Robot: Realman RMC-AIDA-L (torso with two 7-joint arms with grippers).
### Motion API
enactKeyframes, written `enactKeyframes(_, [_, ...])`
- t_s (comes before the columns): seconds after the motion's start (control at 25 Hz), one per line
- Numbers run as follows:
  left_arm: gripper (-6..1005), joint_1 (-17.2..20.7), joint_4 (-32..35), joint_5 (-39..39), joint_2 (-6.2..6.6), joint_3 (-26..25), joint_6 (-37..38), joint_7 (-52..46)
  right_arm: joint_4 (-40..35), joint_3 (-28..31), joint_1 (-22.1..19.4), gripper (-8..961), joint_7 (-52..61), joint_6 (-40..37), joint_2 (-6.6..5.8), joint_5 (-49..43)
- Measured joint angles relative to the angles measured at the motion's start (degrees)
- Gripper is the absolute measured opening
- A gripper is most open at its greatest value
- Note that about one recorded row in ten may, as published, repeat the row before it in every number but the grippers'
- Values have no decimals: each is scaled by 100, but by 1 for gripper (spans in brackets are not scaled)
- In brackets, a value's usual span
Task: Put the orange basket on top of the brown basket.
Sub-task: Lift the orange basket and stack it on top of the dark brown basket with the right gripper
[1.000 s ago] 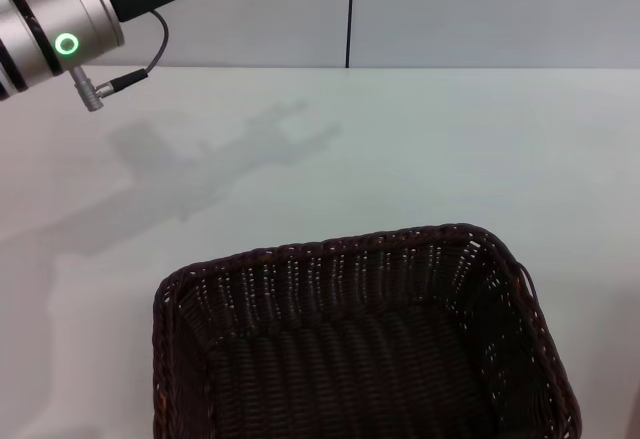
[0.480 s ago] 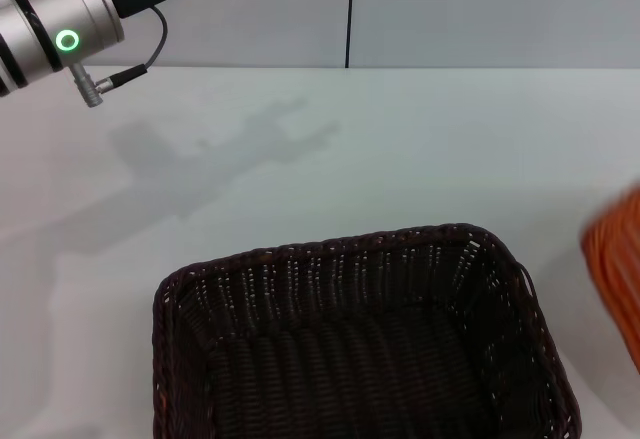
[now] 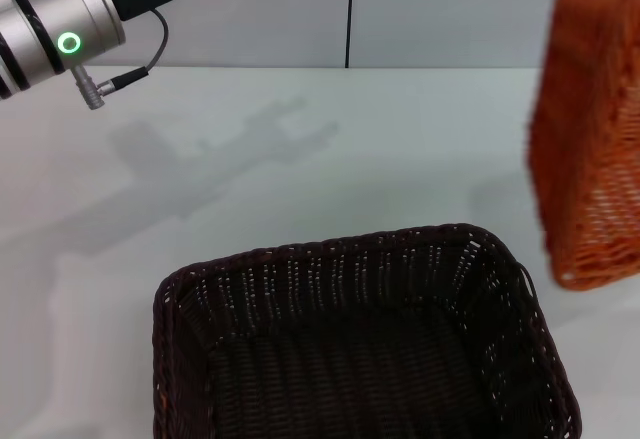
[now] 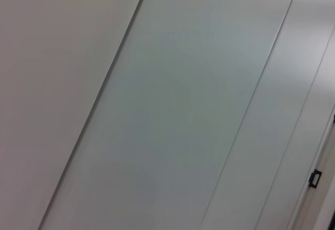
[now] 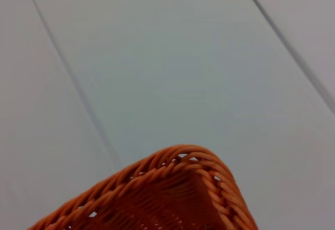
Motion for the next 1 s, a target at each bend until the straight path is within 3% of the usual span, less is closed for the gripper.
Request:
enactKeyframes(0.16, [861, 0, 4, 15, 0, 6, -3, 3, 830, 0, 138, 181, -426, -626, 276, 130])
enactKeyframes(0.2, [861, 0, 4, 15, 0, 6, -3, 3, 1042, -18, 178, 182, -576, -792, 478, 138])
enactKeyframes(0.24, [861, 0, 4, 15, 0, 6, -3, 3, 1086, -58, 178, 183, -627, -843, 566, 132])
enactKeyframes(0.28, [861, 0, 4, 15, 0, 6, -3, 3, 1086, -58, 178, 184, -627, -843, 566, 132])
enactKeyframes(0.36, [861, 28, 15, 41, 7, 13, -23, 4, 1271, -173, 129, 187, -742, -947, 689, 121])
enactKeyframes(0.56, [861, 91, 18, 67, 48, 43, -65, 4, 2436, -421, -134, 193, -1573, -1055, 693, 35])
enactKeyframes(1.0, [862, 155, 145, 150, 132, 60, -124, 47, 3805, -706, -554, 206, -2731, -702, 737, -381])
